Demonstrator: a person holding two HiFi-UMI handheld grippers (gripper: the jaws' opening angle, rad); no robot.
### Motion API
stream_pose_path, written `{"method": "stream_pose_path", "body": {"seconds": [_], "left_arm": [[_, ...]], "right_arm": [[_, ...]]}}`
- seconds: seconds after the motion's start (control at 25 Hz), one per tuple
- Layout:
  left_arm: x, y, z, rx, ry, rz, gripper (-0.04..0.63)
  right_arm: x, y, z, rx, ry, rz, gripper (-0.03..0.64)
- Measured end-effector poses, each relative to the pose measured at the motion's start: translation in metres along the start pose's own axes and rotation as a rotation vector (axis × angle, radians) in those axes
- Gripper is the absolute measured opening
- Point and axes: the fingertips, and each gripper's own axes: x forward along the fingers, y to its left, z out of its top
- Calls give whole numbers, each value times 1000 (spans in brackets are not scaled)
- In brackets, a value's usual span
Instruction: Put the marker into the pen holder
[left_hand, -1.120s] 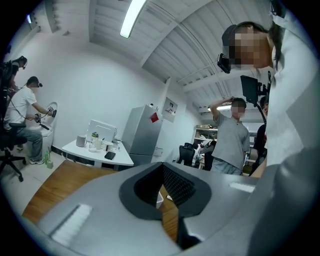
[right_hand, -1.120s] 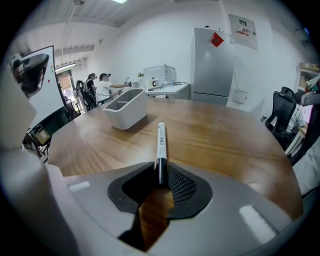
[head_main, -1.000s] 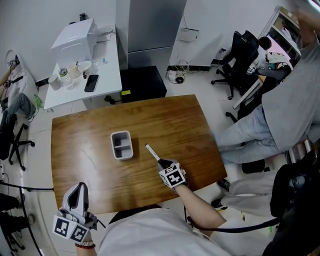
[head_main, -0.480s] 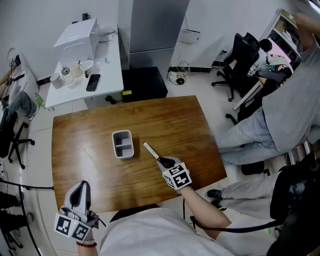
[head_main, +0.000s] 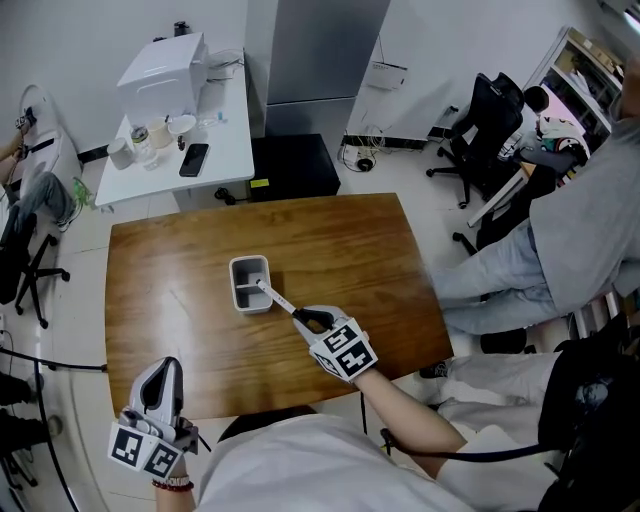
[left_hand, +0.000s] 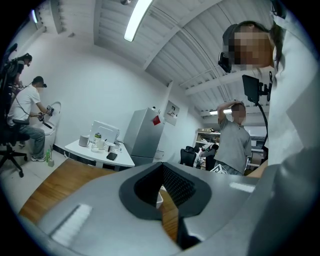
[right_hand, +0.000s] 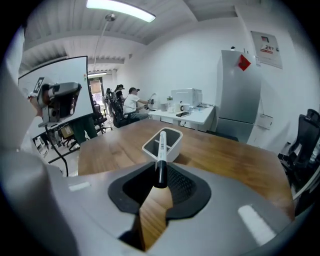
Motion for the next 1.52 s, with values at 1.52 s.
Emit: {"method": "stream_pose_path", "body": {"seconds": [1.52], "left_arm": [[-28, 30, 1, -22, -31, 84, -8]], "right_arm": [[71, -10, 25, 48, 19, -9, 81]]}}
